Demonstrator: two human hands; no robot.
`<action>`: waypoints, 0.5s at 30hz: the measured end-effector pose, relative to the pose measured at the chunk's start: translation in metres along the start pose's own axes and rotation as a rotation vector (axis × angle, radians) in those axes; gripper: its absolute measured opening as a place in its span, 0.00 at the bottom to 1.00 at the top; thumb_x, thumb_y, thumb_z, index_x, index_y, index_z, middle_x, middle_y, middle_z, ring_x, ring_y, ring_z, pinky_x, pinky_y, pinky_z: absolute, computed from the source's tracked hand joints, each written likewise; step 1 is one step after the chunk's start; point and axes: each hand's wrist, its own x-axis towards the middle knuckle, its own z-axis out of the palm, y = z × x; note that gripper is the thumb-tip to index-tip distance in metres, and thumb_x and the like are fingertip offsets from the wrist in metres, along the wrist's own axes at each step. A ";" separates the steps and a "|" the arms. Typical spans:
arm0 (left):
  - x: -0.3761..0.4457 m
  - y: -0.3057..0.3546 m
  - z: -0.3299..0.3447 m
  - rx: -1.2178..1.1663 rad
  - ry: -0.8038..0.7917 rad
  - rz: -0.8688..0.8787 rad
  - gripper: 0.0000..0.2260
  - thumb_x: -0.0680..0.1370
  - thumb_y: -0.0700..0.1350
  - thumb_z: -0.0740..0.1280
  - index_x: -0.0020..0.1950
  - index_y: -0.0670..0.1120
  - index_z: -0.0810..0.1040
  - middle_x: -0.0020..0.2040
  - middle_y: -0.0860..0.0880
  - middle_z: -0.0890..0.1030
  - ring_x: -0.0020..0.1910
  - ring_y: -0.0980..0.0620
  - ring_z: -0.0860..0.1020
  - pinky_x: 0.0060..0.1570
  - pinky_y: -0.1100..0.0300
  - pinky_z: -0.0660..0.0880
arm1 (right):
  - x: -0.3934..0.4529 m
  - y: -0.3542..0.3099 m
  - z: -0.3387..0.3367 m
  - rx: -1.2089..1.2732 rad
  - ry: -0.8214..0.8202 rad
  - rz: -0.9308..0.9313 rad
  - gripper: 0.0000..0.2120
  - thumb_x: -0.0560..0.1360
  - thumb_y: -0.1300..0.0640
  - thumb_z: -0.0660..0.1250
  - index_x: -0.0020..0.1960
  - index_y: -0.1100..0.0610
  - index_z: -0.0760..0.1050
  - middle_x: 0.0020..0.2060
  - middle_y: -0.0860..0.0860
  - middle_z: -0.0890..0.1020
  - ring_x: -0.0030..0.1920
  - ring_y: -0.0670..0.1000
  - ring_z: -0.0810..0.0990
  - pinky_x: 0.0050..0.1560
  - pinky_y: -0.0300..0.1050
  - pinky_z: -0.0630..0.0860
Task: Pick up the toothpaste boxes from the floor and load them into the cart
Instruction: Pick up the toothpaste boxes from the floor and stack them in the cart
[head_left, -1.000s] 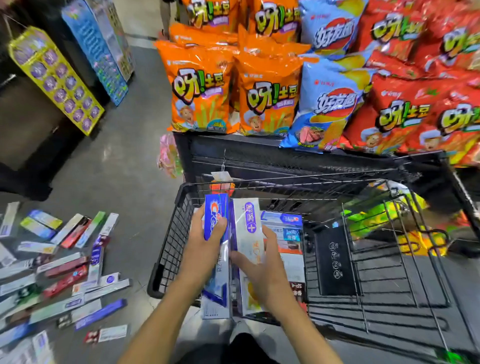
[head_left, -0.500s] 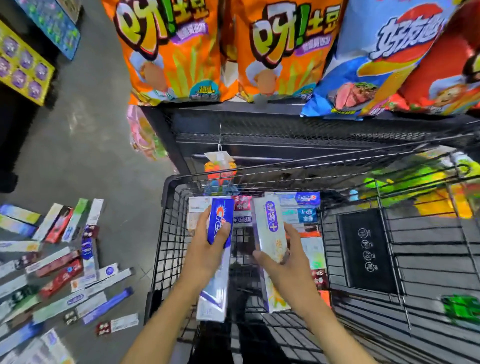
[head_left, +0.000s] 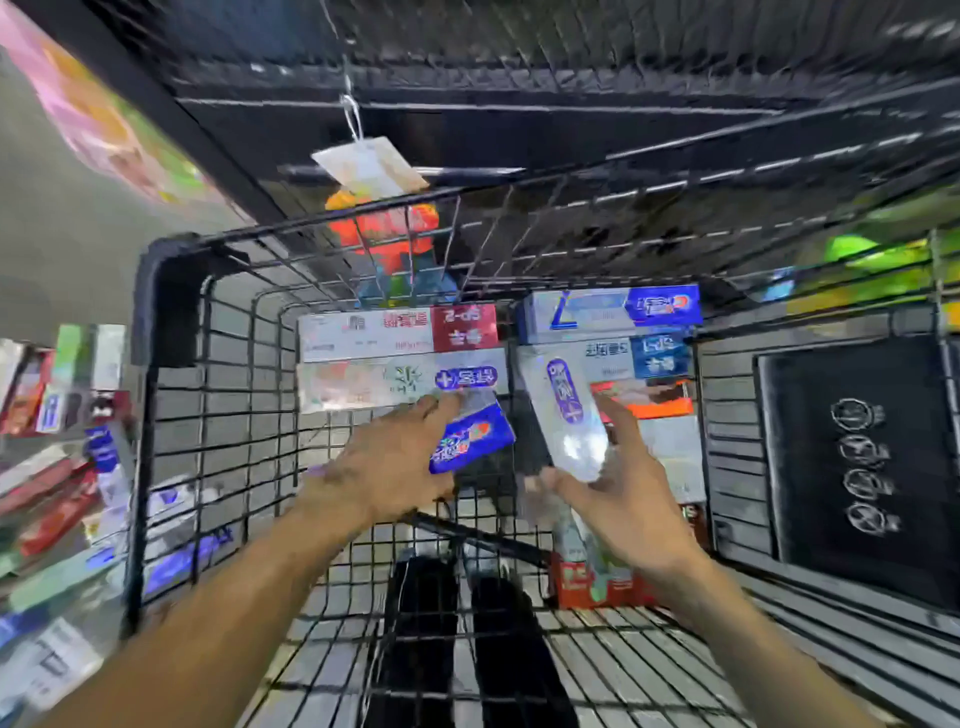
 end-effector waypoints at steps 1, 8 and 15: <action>0.009 -0.002 0.004 0.041 0.006 0.014 0.34 0.76 0.56 0.69 0.75 0.52 0.54 0.71 0.46 0.71 0.65 0.44 0.74 0.57 0.52 0.76 | 0.007 0.006 -0.001 -0.012 -0.012 0.001 0.36 0.71 0.63 0.76 0.57 0.25 0.64 0.49 0.32 0.81 0.49 0.37 0.81 0.42 0.26 0.73; 0.023 -0.007 0.032 0.191 0.133 0.006 0.29 0.76 0.51 0.72 0.75 0.49 0.65 0.67 0.43 0.72 0.62 0.42 0.76 0.55 0.53 0.74 | 0.034 0.035 -0.009 -0.016 -0.085 -0.023 0.29 0.73 0.59 0.76 0.60 0.35 0.63 0.59 0.43 0.76 0.53 0.38 0.76 0.35 0.20 0.68; 0.015 -0.014 0.046 0.403 0.154 -0.022 0.36 0.66 0.48 0.78 0.72 0.44 0.73 0.66 0.39 0.76 0.62 0.37 0.76 0.59 0.45 0.74 | 0.032 0.039 -0.004 -0.007 -0.138 -0.043 0.32 0.72 0.58 0.77 0.56 0.27 0.64 0.52 0.33 0.77 0.48 0.30 0.77 0.36 0.20 0.68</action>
